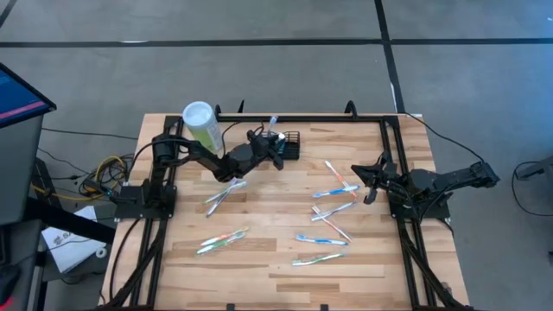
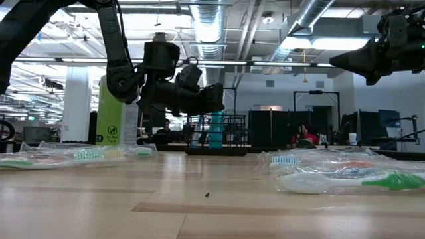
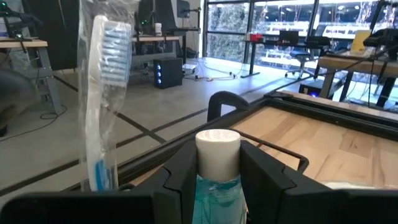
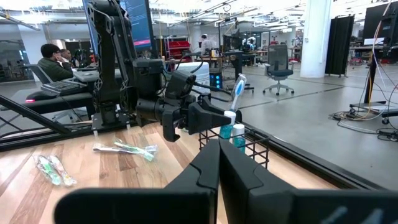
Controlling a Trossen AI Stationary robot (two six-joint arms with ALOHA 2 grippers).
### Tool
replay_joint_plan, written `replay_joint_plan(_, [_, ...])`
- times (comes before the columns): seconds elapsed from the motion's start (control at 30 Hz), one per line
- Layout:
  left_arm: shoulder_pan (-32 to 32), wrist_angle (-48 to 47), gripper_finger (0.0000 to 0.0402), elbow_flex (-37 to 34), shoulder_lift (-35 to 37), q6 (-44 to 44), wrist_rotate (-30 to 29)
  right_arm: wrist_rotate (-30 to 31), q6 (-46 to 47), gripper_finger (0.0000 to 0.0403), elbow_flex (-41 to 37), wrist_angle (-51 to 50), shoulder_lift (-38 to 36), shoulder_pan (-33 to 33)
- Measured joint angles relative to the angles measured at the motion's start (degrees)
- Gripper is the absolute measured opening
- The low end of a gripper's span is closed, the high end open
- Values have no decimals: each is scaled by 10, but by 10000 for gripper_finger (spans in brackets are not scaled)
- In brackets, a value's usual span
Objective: Pick & Place toothbrushing station
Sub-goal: Put the mouthwash into the black wire organizer, then put the orange toothbrush into the black wire organizer
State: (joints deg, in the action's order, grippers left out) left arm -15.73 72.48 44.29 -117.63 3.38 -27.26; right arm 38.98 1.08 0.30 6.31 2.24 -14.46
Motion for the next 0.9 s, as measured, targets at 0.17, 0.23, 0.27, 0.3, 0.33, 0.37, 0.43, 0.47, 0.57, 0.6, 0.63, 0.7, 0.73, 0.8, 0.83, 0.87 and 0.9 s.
replay_joint_plan(0.17, [0, 12, 92, 1, -11, 11, -4, 0, 0, 1, 0, 0, 0, 0])
replay_joint_plan(0.23, [0, 19, 92, 1, -15, 10, -4, 0, 0, 1, 0, 0, 0, 0])
replay_joint_plan(0.27, [0, 18, 92, 1, -15, 9, -4, 0, 0, 1, 0, 0, 0, 0])
replay_joint_plan(0.3, [0, 18, 92, 1, -15, 6, -4, 0, 0, 1, 0, 0, 0, 0])
replay_joint_plan(0.33, [0, 18, 93, 1, -15, 3, -4, 0, 0, 1, 0, -1, 0, 0])
replay_joint_plan(0.37, [0, 18, 94, 1, -15, 2, -3, 0, 0, 1, 0, -1, 0, 0])
replay_joint_plan(0.43, [0, 17, 97, 1, -15, 1, -3, 0, 0, 1, 0, -1, 0, 0])
replay_joint_plan(0.47, [0, 16, 101, 1, -15, 1, -3, 0, 0, 1, 0, -2, 0, 0])
replay_joint_plan(0.57, [0, 16, 112, 1, -15, 0, -2, 0, 0, 1, 0, -2, 0, 0])
replay_joint_plan(0.6, [0, 16, 116, 1, -15, 0, -2, 0, 0, 1, 0, -2, 0, 0])
replay_joint_plan(0.63, [0, 16, 119, 1, -15, 0, -1, 0, 0, 1, 0, -2, 0, 0])
replay_joint_plan(0.7, [0, 16, 124, 1, -15, 0, -1, 0, 0, 1, 0, -2, 0, 0])
replay_joint_plan(0.73, [0, 16, 125, 1, -15, 0, -1, 0, 0, 1, 0, -3, 0, 0])
replay_joint_plan(0.8, [0, 17, 125, 0, -15, 1, 0, 0, 0, 1, 0, -3, 0, 0])
replay_joint_plan(0.83, [0, 17, 124, 0, -15, 1, 0, 0, 0, 1, 0, -3, 0, 0])
replay_joint_plan(0.87, [0, 18, 123, 0, -15, 1, 0, 0, 0, 1, 0, -2, 0, 0])
replay_joint_plan(0.9, [0, 18, 122, 0, -15, 1, 0, 0, 0, 1, 0, -2, 0, 0])
